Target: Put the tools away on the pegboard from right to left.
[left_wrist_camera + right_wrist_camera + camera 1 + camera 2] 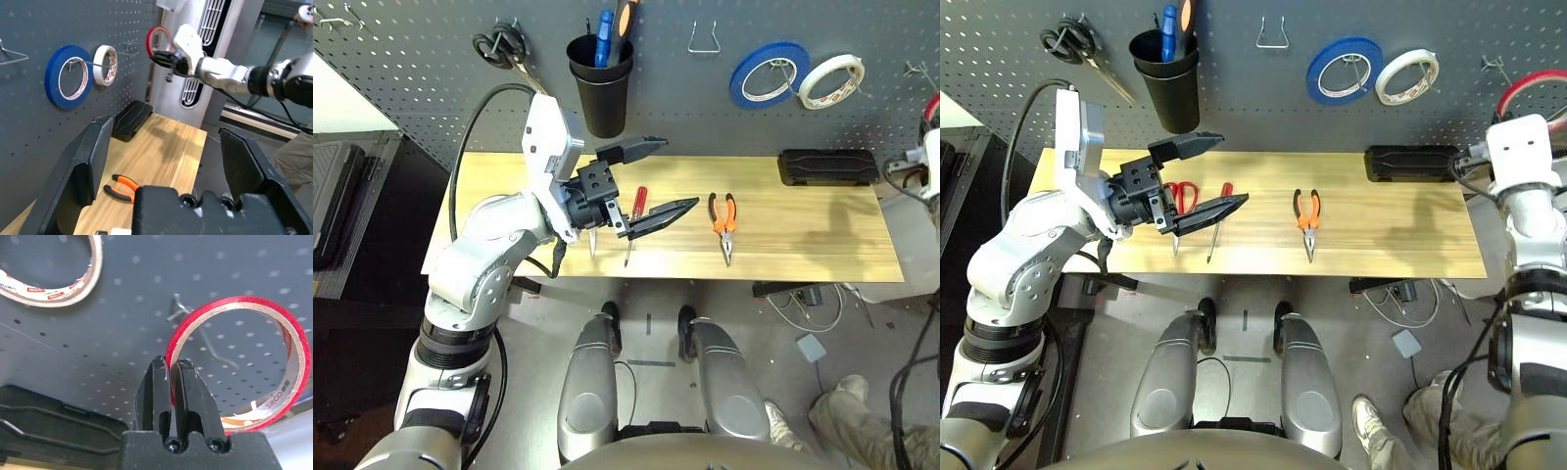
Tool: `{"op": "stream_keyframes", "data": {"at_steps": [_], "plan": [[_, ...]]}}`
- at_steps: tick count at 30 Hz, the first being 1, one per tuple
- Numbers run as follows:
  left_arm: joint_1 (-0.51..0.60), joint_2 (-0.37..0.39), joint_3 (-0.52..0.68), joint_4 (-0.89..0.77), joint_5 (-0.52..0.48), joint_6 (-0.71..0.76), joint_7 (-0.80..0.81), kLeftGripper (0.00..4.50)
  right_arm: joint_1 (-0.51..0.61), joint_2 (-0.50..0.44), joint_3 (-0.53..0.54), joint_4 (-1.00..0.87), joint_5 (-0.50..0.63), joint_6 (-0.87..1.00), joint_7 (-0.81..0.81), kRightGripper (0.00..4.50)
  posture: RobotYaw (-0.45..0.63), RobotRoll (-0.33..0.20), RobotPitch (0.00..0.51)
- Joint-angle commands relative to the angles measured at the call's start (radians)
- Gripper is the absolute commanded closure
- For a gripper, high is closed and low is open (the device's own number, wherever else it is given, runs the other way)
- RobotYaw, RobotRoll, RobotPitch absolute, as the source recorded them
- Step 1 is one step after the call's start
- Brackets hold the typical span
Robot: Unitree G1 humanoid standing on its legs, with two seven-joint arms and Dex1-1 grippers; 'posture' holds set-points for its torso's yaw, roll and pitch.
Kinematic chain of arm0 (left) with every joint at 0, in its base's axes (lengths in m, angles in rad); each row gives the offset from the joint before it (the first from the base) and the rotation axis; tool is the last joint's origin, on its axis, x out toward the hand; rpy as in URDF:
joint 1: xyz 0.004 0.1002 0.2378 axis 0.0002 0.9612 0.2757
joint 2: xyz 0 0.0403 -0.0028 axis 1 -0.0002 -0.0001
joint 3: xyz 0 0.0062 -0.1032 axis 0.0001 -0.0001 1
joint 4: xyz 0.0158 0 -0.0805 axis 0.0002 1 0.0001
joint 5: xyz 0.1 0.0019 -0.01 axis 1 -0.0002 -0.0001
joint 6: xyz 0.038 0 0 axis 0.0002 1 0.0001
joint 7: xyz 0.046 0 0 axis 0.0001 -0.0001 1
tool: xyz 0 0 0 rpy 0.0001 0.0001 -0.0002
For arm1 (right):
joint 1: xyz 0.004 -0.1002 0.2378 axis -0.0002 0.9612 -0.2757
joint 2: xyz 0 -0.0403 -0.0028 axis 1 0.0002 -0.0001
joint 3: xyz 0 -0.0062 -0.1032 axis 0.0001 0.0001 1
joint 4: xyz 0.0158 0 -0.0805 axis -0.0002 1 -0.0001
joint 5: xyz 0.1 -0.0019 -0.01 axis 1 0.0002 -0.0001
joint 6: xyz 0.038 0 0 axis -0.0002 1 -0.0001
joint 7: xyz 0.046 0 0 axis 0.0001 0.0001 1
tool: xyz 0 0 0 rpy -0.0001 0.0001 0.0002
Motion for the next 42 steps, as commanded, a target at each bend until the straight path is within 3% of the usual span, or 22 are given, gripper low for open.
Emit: {"op": "stream_keyframes", "data": {"at_steps": [1, 4, 5, 10, 13, 17, 22, 26, 33, 42], "plan": [[0.011, 0.007, -0.021, -0.021, 0.004, 0.005, 0.001, 0.0, -0.05, 0.007, 0.043, 0.058, -0.047, 0.108, -0.014, 4.47, 0.13, 0.0, 0.299], [0.014, 0.01, -0.025, -0.022, 0.006, 0.006, 0.004, 0.0, -0.111, 0.015, 0.091, 0.085, -0.096, 0.186, -0.033, 4.47, 0.14, 0.0, 0.3], [0.016, 0.01, -0.027, -0.021, 0.006, 0.007, 0.004, 0.0, -0.133, 0.015, 0.112, 0.092, -0.125, 0.211, -0.087, 4.2, 0.14, 0.0, 0.301], [0.025, 0.019, -0.029, -0.017, 0.011, 0.013, 0.01, 0.0, -0.153, 0.011, 0.119, 0.098, -0.149, 0.188, -0.229, 2.58, 0.15, 0.0, 0.303], [0.037, 0.033, -0.037, -0.014, 0.025, 0.021, 0.013, 0.0, -0.086, 0.01, 0.084, 0.072, -0.118, 0.056, -0.294, 1.48, 0.15, 0.0, 0.308], [0.042, 0.061, -0.057, -0.004, 0.038, 0.049, 0.008, 0.0, 0.034, 0.031, 0.03, 0.024, -0.049, -0.063, -0.252, 0.02, 0.15, 0.0, 0.308], [0.042, 0.096, -0.088, 0.032, 0.072, 0.053, -0.013, 0.0, 0.234, 0.103, -0.015, -0.157, 0.07, -0.102, -0.091, 0.02, 0.13, 0.0, 0.307], [0.043, 0.119, -0.107, 0.065, 0.109, 0.048, -0.03, 0.0, 0.392, 0.181, -0.023, -0.381, 0.146, 0.018, -0.005, 0.02, 0.12, 0.0, 0.308], [0.057, 0.202, -0.173, 0.1, 0.2, 0.067, -0.06, 0.0, 0.536, 0.317, -0.003, -0.808, 0.251, 0.602, 0.033, 0.02, 0.12, 0.0, 0.313], [0.067, 0.262, -0.229, 0.14, 0.309, 0.085, -0.078, 0.0, 0.503, 0.449, 0.001, -1.11, 0.347, 1.318, -0.021, 0.02, 0.14, 0.0, 0.318]]}}
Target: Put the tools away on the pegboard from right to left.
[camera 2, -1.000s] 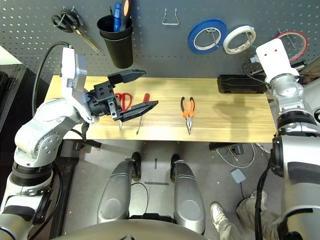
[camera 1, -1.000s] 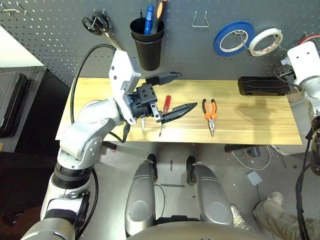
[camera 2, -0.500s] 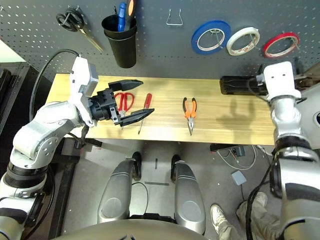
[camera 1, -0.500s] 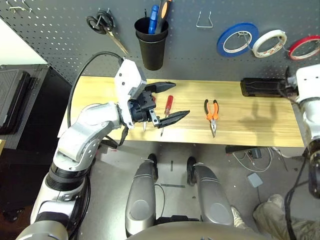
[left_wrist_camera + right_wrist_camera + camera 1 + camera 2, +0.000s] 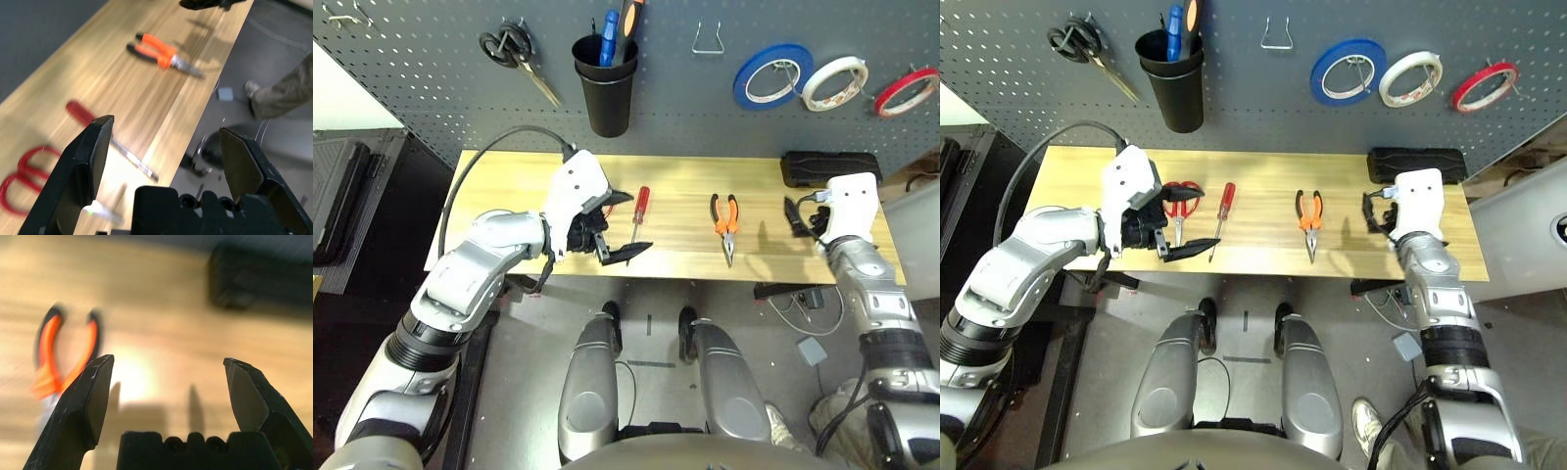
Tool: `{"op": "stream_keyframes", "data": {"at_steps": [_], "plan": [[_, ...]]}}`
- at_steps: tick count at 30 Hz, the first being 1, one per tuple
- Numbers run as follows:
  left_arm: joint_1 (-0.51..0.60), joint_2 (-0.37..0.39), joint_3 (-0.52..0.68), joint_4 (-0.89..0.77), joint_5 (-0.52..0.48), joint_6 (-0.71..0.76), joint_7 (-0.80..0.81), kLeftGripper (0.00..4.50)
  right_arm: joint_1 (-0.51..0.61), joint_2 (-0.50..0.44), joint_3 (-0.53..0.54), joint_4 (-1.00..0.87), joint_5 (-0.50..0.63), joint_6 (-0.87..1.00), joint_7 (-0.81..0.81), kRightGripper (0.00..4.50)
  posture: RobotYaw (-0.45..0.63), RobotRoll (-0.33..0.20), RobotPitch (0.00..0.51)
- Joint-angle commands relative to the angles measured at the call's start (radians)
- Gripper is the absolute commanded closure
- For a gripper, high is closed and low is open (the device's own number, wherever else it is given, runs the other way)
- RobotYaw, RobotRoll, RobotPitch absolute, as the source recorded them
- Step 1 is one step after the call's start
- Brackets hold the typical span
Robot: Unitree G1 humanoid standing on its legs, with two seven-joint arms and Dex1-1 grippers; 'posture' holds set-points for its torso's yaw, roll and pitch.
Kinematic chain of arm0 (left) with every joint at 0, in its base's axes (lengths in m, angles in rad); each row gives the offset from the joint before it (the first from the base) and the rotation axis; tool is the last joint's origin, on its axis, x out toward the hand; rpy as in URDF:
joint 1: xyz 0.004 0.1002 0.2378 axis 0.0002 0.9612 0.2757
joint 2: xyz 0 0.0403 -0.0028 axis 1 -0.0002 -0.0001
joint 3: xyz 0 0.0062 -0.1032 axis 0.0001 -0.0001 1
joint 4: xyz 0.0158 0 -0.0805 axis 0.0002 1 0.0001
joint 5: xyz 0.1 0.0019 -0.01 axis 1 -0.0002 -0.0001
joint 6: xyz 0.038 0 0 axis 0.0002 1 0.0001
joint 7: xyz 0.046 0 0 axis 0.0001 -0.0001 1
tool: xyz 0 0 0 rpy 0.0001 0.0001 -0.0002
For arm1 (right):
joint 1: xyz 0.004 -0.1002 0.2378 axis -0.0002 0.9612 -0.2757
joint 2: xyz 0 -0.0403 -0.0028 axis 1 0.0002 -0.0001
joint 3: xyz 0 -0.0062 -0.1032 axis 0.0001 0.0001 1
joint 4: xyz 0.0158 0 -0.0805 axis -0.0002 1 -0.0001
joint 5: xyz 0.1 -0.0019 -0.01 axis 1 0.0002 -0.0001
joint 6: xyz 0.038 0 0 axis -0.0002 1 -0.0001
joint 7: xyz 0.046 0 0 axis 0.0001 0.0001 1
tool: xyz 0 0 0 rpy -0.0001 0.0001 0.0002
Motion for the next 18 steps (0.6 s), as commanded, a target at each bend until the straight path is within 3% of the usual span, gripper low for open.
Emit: {"op": "stream_keyframes", "data": {"at_steps": [1, 10, 18], "plan": [[0.016, 0.009, -0.026, 0.007, 0.029, 0.009, -0.018, 0.0, -0.015, 0.042, -0.002, -0.051, 0.032, 0.209, -0.033, 0.02, 0.14, 0.0, 0.319], [0.024, 0.002, -0.036, 0.017, 0.079, 0.003, -0.022, 0.0, -0.198, 0.17, -0.022, 0.091, -0.007, 0.423, -0.158, 0.02, 0.16, 0.0, 0.321], [0.034, -0.001, -0.037, 0.007, 0.093, 0.011, -0.022, 0.0, -0.358, 0.193, -0.01, 0.395, -0.062, 0.357, -0.202, 0.02, 0.17, 0.0, 0.331]]}}
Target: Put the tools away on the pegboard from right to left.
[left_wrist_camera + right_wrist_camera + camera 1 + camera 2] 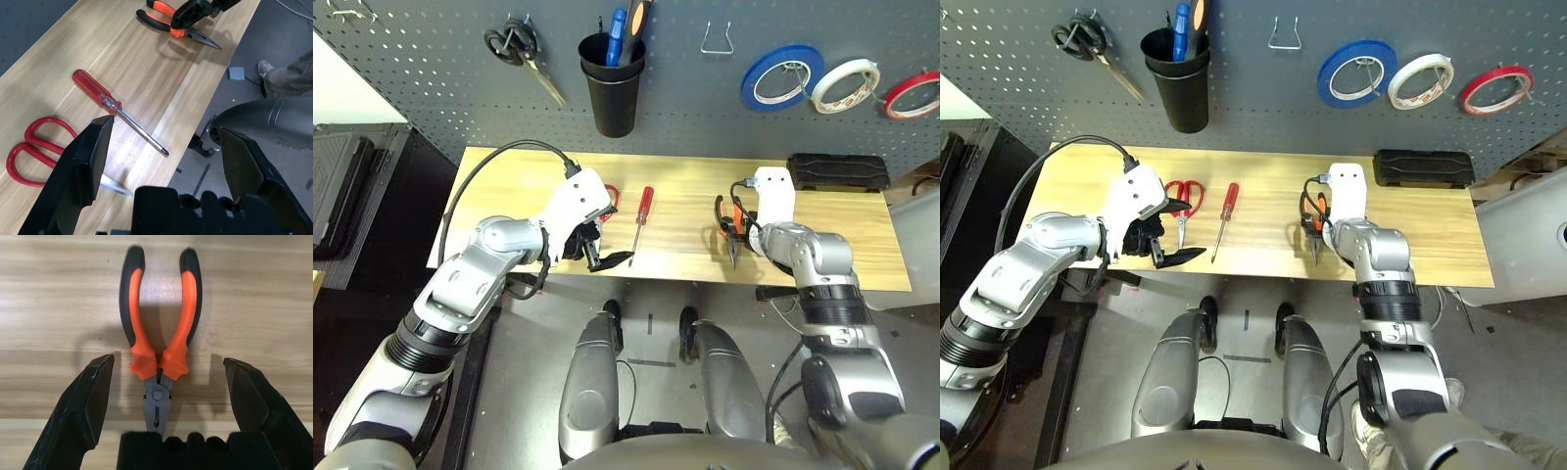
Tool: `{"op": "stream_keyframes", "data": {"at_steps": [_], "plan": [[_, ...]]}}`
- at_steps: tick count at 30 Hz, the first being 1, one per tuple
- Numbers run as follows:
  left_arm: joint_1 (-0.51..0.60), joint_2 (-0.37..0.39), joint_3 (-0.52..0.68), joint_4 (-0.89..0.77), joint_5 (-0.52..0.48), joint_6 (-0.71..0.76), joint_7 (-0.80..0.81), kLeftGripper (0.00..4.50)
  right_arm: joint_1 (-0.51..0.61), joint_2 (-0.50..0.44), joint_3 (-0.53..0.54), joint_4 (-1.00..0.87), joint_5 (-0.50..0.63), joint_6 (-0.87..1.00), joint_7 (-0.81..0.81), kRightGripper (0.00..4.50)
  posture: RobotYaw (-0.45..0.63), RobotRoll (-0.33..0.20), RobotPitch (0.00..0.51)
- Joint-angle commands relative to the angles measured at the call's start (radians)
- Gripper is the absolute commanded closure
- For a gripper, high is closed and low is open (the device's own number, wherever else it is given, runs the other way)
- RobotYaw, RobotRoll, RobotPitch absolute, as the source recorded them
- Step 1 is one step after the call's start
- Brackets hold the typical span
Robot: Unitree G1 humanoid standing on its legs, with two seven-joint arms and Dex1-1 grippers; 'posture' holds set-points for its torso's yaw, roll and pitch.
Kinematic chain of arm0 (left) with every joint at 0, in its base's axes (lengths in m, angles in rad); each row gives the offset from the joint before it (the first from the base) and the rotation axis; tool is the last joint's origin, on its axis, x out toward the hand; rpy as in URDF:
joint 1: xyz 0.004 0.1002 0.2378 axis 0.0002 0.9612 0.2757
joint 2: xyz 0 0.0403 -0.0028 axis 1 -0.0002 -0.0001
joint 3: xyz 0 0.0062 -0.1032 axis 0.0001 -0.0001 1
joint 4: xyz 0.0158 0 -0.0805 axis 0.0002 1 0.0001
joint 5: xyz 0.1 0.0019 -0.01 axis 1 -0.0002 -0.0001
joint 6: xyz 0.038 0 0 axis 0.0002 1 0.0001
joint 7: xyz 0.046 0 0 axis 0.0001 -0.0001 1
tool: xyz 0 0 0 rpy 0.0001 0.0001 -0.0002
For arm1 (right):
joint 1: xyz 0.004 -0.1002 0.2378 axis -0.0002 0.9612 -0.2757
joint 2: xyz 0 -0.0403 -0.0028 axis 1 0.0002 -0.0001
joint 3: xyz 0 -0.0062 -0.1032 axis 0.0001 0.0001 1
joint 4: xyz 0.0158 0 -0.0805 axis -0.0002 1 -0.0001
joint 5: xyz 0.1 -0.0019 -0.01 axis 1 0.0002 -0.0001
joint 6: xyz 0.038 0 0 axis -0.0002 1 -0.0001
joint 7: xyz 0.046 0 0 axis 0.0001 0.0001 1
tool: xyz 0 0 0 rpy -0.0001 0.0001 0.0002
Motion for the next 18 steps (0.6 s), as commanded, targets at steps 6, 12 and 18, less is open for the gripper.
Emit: {"op": "stream_keyframes", "data": {"at_steps": [6, 12, 18], "plan": [[0.019, -0.001, -0.016, -0.018, 0.021, 0.012, -0.009, 0.0, -0.18, 0.019, -0.012, 0.473, -0.053, -0.224, -0.042, 0.02, 0.18, 0.0, 0.335], [0.02, -0.004, -0.018, -0.02, 0.029, 0.017, -0.006, 0.0, -0.266, 0.024, -0.047, 0.703, -0.039, -0.339, -0.068, 0.4, 0.19, 0.0, 0.334], [0.029, -0.007, -0.013, -0.026, 0.035, 0.018, -0.001, 0.0, -0.277, 0.019, -0.049, 0.744, -0.046, -0.404, -0.073, 1.43, 0.2, 0.0, 0.326]]}}
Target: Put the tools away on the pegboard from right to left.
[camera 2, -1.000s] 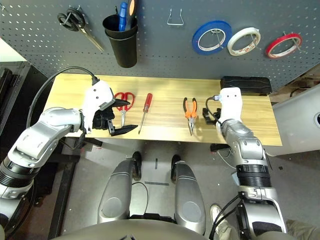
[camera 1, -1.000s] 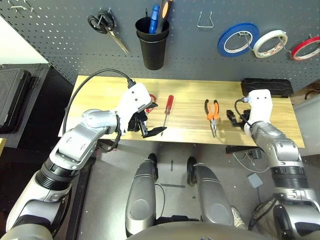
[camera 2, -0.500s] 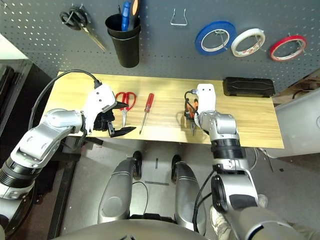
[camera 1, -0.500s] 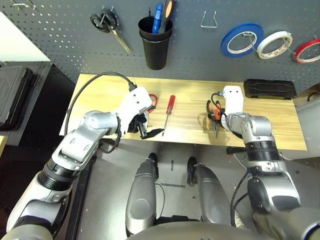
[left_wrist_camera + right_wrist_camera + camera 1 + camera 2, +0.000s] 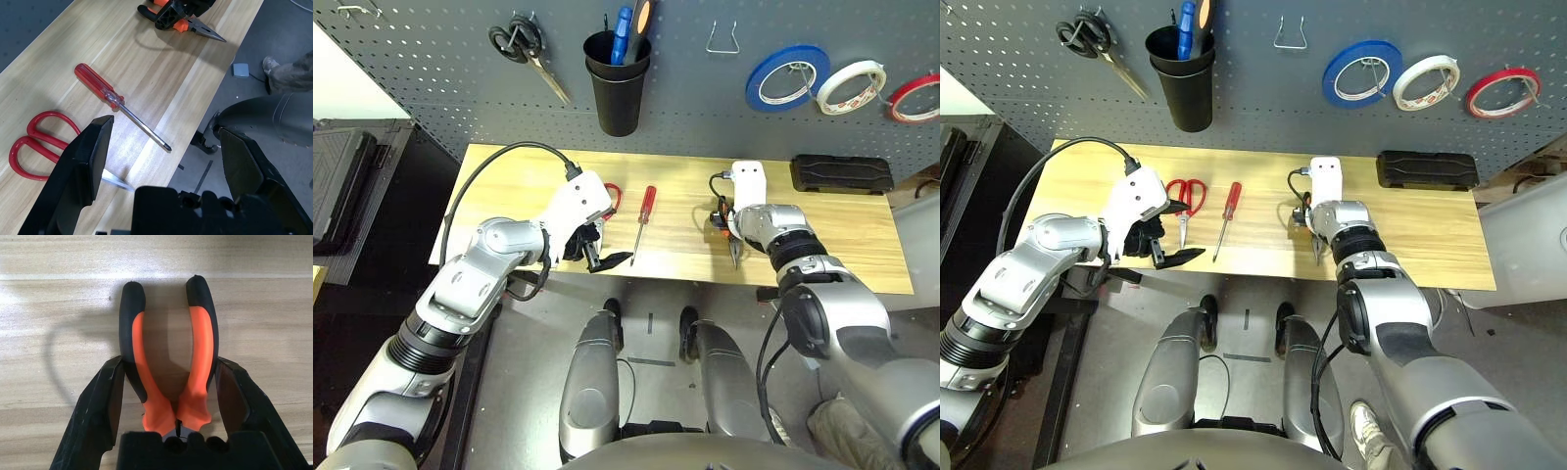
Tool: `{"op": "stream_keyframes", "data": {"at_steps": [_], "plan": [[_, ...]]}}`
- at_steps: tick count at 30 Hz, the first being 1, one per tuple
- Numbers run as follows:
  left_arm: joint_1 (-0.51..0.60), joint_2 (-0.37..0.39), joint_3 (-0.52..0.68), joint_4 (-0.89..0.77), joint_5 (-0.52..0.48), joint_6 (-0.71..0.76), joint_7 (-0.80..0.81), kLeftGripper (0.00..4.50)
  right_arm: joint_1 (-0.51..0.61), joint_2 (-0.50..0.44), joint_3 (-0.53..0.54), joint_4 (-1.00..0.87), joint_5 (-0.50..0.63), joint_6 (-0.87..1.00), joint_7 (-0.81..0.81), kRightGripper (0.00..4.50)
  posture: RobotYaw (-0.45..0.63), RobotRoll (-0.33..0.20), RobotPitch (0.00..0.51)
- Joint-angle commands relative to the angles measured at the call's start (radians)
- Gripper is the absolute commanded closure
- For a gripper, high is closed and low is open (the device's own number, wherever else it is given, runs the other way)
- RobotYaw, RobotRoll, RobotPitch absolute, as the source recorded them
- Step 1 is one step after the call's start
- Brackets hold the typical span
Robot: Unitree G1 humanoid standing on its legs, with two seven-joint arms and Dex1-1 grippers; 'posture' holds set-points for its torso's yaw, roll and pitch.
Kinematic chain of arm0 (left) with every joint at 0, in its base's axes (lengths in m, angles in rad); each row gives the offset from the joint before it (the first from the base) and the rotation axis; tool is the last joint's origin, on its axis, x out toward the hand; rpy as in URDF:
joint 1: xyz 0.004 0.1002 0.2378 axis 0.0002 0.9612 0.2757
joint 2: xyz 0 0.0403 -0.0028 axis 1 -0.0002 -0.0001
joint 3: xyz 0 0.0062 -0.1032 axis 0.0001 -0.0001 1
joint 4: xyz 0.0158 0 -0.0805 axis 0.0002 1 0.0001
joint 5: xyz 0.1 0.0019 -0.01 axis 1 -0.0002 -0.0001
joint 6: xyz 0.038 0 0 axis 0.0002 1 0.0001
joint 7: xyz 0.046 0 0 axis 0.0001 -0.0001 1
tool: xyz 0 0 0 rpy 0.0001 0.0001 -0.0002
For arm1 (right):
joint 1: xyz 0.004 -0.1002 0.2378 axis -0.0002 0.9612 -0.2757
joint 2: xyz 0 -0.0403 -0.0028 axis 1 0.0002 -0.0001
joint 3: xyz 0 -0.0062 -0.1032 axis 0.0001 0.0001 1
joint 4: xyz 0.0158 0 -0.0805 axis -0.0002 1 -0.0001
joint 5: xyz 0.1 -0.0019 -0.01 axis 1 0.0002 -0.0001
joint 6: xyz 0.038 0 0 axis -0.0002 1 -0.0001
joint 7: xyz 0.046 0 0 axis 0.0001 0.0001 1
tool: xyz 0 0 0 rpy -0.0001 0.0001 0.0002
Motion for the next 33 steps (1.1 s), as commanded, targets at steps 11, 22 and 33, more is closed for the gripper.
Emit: {"op": "stream_keyframes", "data": {"at_steps": [11, 22, 33], "plan": [[0.019, -0.039, 0.038, -0.02, -0.017, -0.032, 0.005, 0.0, 0.251, -0.073, 0.134, -0.489, -0.09, -0.087, 0.113, 1.43, 0.19, 0.0, 0.311], [-0.021, -0.129, 0.233, -0.088, -0.205, -0.052, 0.004, 0.0, 0.512, -0.177, 0.153, -1.027, -0.143, -0.297, 0.208, 1.43, 0.19, 0.0, 0.3], [-0.09, -0.204, 0.373, -0.159, -0.415, -0.021, 0.078, 0.0, 0.684, -0.2, 0.158, -1.352, -0.163, -0.432, 0.266, 1.43, 0.18, 0.0, 0.295]]}}
